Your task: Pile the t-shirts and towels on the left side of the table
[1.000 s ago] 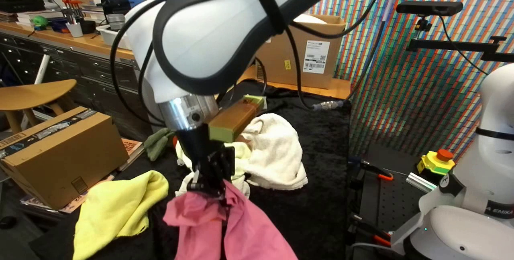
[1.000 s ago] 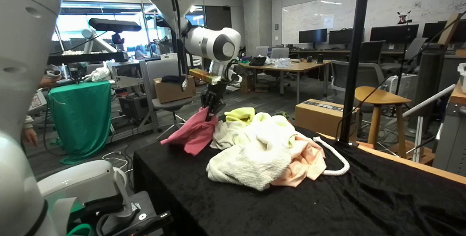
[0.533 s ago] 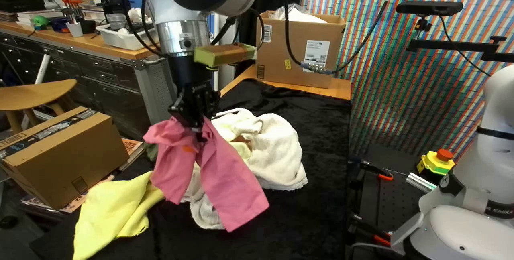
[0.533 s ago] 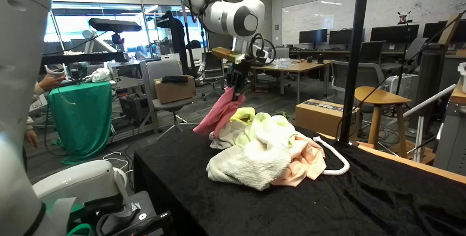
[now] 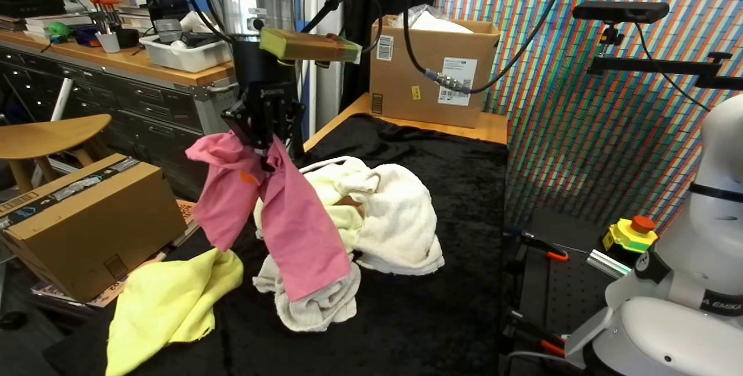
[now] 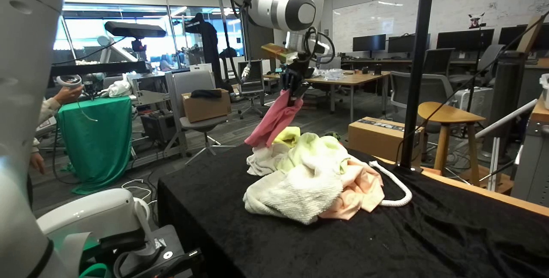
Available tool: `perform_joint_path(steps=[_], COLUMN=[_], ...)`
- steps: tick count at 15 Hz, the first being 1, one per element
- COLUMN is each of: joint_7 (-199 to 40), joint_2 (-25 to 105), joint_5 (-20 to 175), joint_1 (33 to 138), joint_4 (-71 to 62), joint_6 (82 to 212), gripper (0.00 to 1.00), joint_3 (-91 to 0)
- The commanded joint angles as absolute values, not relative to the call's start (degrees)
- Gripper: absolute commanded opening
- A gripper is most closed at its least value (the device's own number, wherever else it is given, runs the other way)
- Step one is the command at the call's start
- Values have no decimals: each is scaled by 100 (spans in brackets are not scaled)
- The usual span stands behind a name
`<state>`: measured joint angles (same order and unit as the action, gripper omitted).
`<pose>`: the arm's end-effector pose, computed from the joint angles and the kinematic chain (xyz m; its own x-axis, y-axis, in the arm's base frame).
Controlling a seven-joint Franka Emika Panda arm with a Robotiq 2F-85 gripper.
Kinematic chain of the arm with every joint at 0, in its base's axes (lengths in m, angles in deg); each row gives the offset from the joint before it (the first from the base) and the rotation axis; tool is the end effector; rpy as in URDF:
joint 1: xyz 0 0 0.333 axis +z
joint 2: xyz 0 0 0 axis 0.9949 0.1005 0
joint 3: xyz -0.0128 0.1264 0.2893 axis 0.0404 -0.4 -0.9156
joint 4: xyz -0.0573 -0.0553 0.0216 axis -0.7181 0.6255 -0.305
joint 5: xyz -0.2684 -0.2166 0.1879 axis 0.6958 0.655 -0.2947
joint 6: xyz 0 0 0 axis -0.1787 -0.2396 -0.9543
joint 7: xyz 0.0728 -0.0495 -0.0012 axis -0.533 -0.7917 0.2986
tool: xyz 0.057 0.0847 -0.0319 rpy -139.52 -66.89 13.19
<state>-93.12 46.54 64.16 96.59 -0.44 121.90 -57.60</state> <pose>0.6287 0.2366 0.4250 0.9952 -0.0133 -0.0967 -0.0325 -0.9792 -0.2001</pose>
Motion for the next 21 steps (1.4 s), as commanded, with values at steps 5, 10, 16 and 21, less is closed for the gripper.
perform_joint_path(steps=[5, 10, 16, 21], joint_7=[-10169, -10884, -11216, -11241], joint_2=[4959, 5269, 5470, 5436], joint_5=[6502, 6956, 7324, 7351], joint_1=[9918, 10188, 10322, 10309], joint_4=[314, 346, 517, 518], joint_6=[12988, 13670, 13518, 13538], gripper=[4, 3, 30, 70], joint_3=[-5666, -5460, -5314, -5294])
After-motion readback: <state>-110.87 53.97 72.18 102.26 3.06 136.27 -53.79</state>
